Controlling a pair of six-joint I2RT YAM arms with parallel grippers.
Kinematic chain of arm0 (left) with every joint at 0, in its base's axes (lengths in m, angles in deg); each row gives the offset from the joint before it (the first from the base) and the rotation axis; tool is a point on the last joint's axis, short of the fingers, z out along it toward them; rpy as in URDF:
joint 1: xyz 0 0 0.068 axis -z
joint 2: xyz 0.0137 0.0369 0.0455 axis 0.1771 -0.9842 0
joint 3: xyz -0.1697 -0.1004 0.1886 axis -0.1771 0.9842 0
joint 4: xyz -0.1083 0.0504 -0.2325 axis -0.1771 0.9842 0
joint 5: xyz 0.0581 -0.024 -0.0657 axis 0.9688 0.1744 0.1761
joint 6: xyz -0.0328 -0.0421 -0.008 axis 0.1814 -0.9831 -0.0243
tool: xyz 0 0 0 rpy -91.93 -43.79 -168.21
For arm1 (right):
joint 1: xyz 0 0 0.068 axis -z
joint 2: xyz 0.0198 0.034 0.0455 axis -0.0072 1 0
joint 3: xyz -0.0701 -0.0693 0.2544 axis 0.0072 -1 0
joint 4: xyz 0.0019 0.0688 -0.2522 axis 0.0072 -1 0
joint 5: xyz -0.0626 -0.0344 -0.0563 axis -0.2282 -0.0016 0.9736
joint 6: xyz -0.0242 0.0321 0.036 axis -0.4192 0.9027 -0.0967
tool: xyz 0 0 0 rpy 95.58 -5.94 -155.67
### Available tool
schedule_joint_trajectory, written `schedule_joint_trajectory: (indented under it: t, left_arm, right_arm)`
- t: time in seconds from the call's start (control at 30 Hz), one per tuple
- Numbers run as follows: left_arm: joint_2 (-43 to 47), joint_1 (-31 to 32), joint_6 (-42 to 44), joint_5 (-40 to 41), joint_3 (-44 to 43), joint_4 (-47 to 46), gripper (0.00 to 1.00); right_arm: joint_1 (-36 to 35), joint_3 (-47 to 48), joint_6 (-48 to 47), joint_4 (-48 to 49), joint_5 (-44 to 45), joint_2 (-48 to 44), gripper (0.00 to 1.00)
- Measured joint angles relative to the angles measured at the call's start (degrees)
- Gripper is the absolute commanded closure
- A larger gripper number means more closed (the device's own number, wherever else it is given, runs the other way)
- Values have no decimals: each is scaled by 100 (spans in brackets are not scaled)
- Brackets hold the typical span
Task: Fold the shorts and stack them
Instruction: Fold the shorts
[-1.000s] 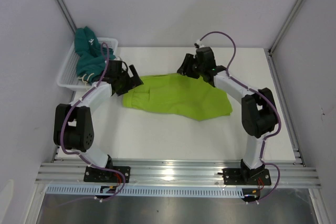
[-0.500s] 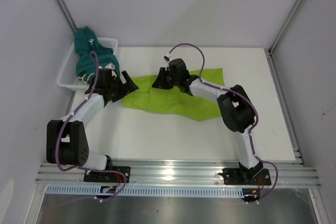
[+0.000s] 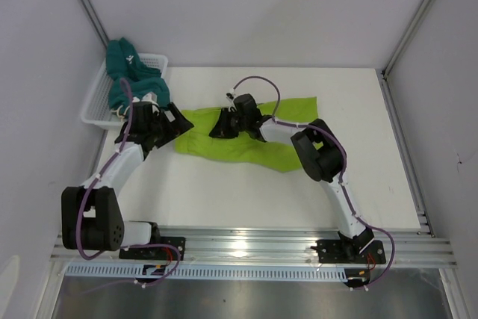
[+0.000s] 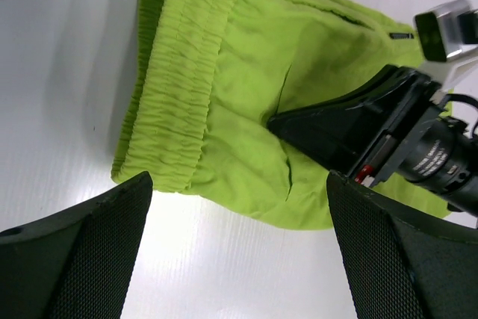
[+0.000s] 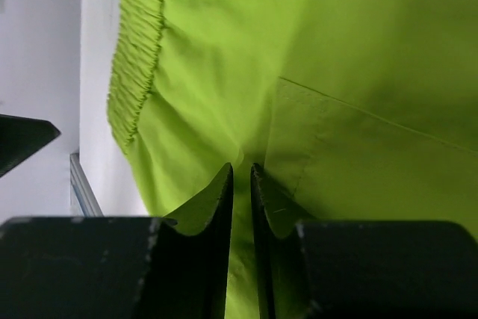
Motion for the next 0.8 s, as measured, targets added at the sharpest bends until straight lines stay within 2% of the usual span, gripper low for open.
schedule_joint_trajectory:
  t: [0.13, 0.33, 0.6, 0.8]
  left_arm:
    - [46, -179, -20, -262, 262, -315, 1]
    - [70, -337, -48, -614, 785, -704, 1]
    - [201, -337, -44, -927, 1263, -1311, 1]
    - [133, -337, -44, -1316, 1685, -1836, 1]
  right_arm:
    - [22, -63, -17, -74, 4, 57, 83]
    - [251, -1434, -4, 645, -271, -468, 83]
    - [564, -2955, -354, 651, -297, -1530, 83]
    - [743, -3250, -737, 262, -243, -1932, 81]
